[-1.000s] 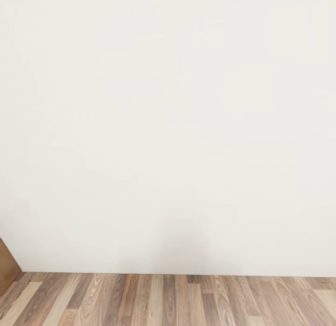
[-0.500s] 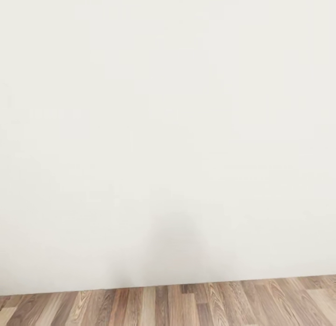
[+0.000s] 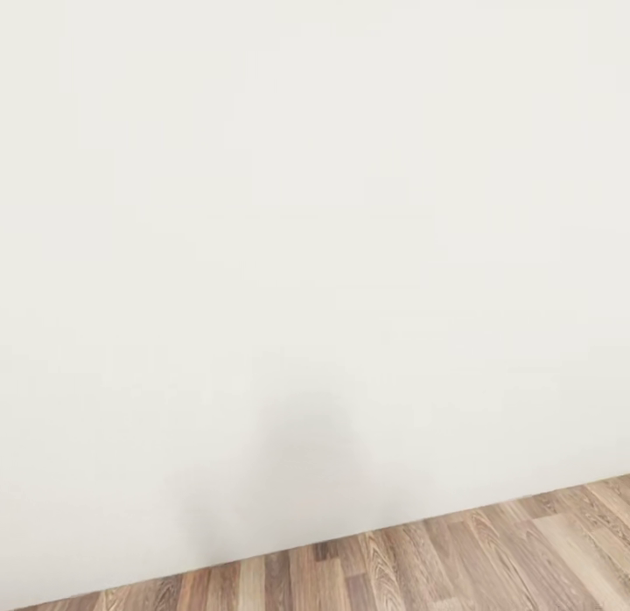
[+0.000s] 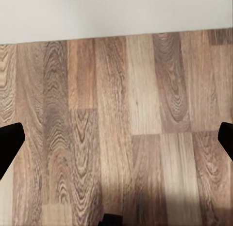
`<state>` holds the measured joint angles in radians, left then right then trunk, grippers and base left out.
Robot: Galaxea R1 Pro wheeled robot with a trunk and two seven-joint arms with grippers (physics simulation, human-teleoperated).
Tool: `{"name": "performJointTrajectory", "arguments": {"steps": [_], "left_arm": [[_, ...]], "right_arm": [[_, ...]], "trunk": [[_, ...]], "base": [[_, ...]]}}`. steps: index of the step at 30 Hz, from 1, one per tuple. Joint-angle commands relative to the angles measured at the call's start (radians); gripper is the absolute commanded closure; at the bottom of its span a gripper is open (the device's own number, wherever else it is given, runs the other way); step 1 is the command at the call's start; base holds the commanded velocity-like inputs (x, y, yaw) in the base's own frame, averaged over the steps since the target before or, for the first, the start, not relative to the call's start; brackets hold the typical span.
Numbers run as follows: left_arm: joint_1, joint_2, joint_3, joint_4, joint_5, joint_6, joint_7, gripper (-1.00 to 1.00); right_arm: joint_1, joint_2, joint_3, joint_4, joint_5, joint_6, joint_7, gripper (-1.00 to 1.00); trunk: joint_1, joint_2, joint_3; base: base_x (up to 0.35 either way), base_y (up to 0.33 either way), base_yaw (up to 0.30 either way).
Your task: In the bedroom, move the book from the bed onto either nightstand, and place the two sandals side by side next to the bed.
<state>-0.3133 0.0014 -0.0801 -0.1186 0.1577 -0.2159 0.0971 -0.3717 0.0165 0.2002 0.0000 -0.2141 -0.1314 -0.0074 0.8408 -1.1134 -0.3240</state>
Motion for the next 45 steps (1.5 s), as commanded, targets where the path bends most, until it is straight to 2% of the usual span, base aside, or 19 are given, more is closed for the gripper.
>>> {"name": "performJointTrajectory", "arguments": {"steps": [1,35,45], "left_arm": [[-0.001,0.000,-0.009,0.000,0.010,-0.003,0.004,-1.00],[0.000,0.000,-0.008,0.001,0.011,0.003,0.012,-1.00],[0.032,0.007,-0.006,0.004,0.011,0.005,0.009,-1.00]], "right_arm": [[-0.001,0.000,0.008,0.002,-0.010,-0.004,-0.001,-1.00],[0.000,0.000,0.008,0.002,-0.008,-0.005,0.000,-1.00],[0.000,0.000,0.008,0.002,-0.008,-0.004,0.000,-1.00]], "trunk": [[0.000,-0.001,-0.001],[0.000,-0.001,-0.001],[0.000,-0.001,-0.001]], "base": [[0.093,0.000,-0.271],[0.046,0.000,-0.272],[0.000,0.000,-0.271]]}}
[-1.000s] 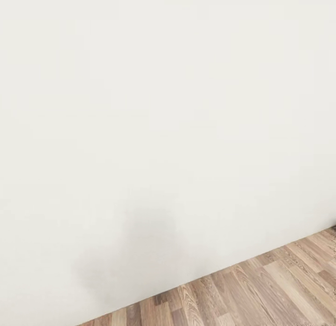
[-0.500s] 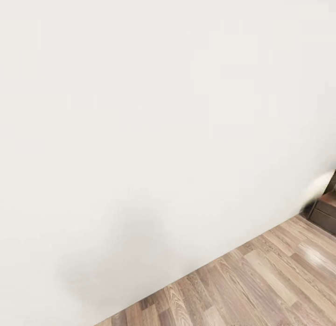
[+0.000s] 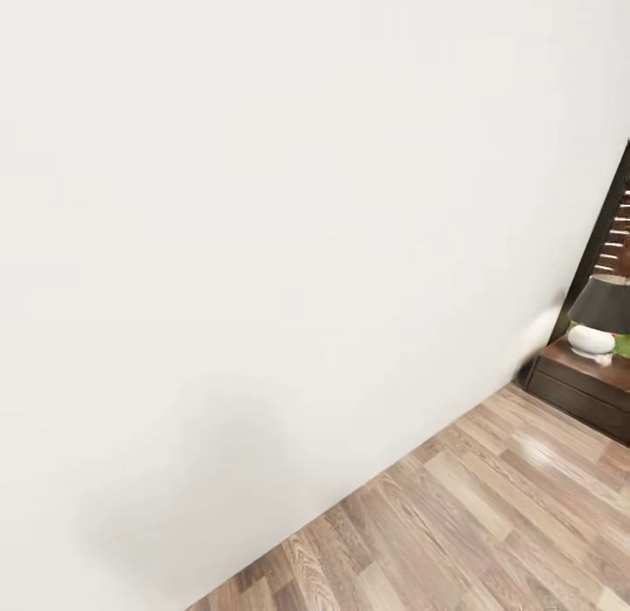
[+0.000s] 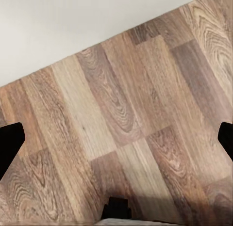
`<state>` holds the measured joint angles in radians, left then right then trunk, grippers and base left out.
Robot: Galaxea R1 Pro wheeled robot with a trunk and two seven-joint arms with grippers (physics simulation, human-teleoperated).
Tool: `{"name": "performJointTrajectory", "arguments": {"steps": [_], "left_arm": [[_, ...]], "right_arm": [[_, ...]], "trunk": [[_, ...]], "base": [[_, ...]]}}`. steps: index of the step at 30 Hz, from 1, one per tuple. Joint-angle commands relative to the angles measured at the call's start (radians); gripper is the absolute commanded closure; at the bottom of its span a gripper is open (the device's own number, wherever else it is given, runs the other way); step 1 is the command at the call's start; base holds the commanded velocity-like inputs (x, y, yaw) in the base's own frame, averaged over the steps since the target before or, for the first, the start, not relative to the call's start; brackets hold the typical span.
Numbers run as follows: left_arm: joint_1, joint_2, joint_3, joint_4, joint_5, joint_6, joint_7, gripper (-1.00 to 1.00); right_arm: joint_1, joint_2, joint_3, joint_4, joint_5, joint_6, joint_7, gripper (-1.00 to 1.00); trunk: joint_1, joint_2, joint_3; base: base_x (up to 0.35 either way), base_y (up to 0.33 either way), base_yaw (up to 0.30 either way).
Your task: In the bedroom, move the book from the bed onto either nightstand, and place the two sandals side by side next to the bed.
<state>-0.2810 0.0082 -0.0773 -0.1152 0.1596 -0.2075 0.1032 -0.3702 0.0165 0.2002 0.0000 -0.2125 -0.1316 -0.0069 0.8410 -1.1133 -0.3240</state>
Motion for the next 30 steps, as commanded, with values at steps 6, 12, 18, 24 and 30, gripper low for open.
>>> {"name": "performJointTrajectory", "arguments": {"steps": [6,12,18,24,30], "left_arm": [[0.051,0.003,-0.008,0.001,0.009,-0.003,0.003,-1.00],[0.095,0.002,-0.008,0.002,0.009,-0.003,0.003,-1.00],[0.112,0.001,-0.009,0.002,0.010,-0.003,0.003,-1.00],[0.118,0.002,-0.008,0.002,0.011,-0.003,0.003,-1.00],[0.119,0.002,-0.007,0.001,0.011,-0.003,0.003,-1.00]], "right_arm": [[-0.001,0.000,0.008,0.002,-0.010,-0.003,-0.001,-1.00],[-0.001,0.000,0.008,0.002,-0.010,-0.003,-0.001,-1.00],[-0.001,0.000,0.008,0.002,-0.010,-0.003,-0.001,-1.00],[-0.001,0.000,0.008,0.002,-0.010,-0.003,-0.001,-1.00],[-0.001,0.000,0.008,0.002,-0.010,-0.003,-0.001,-1.00]], "trunk": [[0.000,-0.001,-0.001],[0.000,-0.001,-0.001],[0.000,-0.001,-0.001],[0.000,-0.001,-0.001],[0.000,-0.001,-0.001]], "base": [[0.000,0.000,-0.254],[0.000,0.000,-0.226],[0.000,0.000,-0.213],[0.000,0.000,-0.206],[0.000,0.000,-0.198]]}}
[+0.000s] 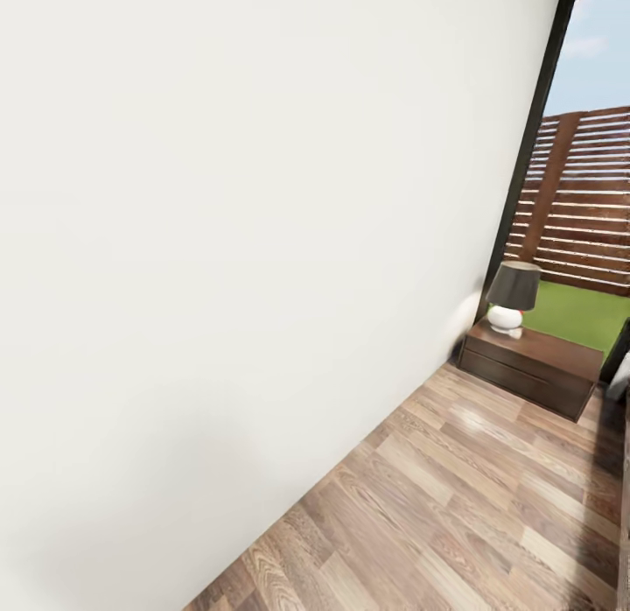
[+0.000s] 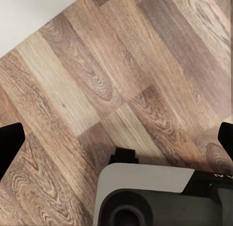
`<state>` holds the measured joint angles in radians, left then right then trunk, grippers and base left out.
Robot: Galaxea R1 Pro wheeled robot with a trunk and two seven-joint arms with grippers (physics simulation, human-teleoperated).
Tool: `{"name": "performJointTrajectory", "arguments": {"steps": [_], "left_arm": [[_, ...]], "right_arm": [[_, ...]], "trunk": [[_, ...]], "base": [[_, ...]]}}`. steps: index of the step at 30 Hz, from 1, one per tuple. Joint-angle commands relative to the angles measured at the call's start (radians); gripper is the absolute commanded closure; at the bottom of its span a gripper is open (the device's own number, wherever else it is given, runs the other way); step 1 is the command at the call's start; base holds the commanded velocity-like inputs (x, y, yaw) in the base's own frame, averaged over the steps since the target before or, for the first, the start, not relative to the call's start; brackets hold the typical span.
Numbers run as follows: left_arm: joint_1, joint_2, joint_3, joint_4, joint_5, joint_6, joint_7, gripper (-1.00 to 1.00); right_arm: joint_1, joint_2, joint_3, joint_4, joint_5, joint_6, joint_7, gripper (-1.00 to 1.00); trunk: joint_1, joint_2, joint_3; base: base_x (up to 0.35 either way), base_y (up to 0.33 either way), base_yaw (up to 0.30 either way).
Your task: In the bedroom, move the book from the bed onto either nightstand, and place the two sandals side by side next to the bed.
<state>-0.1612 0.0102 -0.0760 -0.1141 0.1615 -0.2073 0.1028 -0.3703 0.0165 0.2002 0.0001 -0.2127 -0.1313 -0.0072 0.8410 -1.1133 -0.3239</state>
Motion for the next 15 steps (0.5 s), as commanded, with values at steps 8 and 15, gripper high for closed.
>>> {"name": "performJointTrajectory", "arguments": {"steps": [8,15], "left_arm": [[0.000,-0.001,-0.009,0.001,0.009,-0.003,0.003,-1.00],[0.000,-0.001,-0.009,0.001,0.010,-0.003,0.003,-1.00]], "right_arm": [[-0.001,0.001,0.009,0.002,-0.010,-0.004,-0.001,-1.00],[-0.001,0.002,0.009,0.002,-0.010,-0.004,-0.001,-1.00]], "trunk": [[0.000,-0.001,-0.002],[0.000,-0.001,-0.005]], "base": [[0.000,0.000,-0.179],[0.000,0.000,-0.159]]}}
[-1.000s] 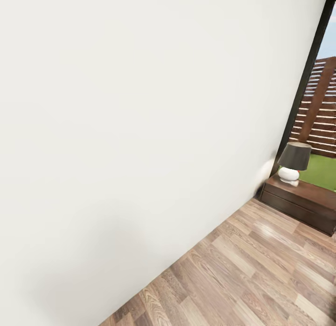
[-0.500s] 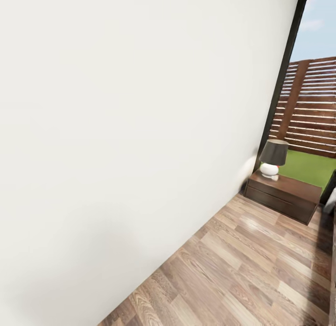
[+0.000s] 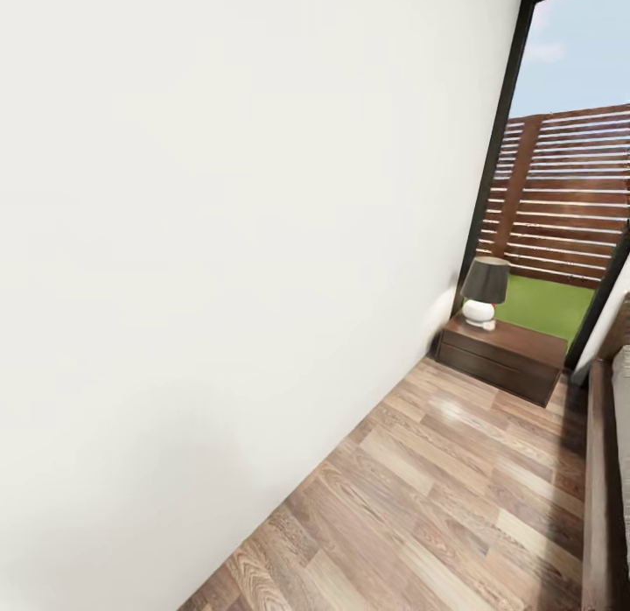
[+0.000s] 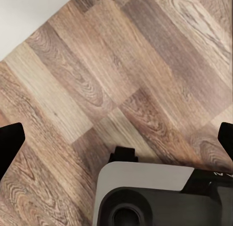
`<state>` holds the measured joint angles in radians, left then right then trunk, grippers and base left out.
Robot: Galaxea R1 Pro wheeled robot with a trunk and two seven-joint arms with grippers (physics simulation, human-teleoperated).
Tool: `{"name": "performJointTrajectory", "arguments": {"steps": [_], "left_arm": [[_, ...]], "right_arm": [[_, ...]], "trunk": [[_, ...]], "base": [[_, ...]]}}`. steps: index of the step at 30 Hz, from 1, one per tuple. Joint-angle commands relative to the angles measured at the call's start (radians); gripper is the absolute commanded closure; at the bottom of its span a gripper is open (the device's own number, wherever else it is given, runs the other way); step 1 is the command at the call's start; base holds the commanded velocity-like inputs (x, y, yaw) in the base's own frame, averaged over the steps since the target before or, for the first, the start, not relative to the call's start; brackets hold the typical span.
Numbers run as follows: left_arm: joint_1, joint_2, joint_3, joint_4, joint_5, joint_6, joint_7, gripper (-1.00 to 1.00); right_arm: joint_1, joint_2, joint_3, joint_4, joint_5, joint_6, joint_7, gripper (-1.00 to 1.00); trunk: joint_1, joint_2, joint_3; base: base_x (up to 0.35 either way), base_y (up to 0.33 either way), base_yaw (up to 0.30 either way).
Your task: In the bedroom, move the book from the bed onto either nightstand, and place the two sandals side by side next to the bed.
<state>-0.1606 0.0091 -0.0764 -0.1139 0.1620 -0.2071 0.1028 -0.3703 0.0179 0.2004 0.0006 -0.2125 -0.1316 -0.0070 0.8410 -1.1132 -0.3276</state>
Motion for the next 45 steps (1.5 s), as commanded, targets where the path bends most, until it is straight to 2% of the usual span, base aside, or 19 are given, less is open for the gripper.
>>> {"name": "performJointTrajectory", "arguments": {"steps": [1,45], "left_arm": [[0.000,0.000,-0.008,0.000,0.009,-0.003,0.003,-1.00],[0.000,-0.003,-0.010,-0.001,0.010,-0.004,0.001,-1.00]], "right_arm": [[-0.001,0.000,0.008,0.001,-0.010,-0.004,-0.001,-1.00],[-0.001,0.001,0.008,0.001,-0.010,-0.003,-0.002,-1.00]], "trunk": [[0.000,-0.001,-0.002],[0.000,-0.001,-0.022]], "base": [[0.000,0.000,-0.152],[0.000,0.000,-0.118]]}}
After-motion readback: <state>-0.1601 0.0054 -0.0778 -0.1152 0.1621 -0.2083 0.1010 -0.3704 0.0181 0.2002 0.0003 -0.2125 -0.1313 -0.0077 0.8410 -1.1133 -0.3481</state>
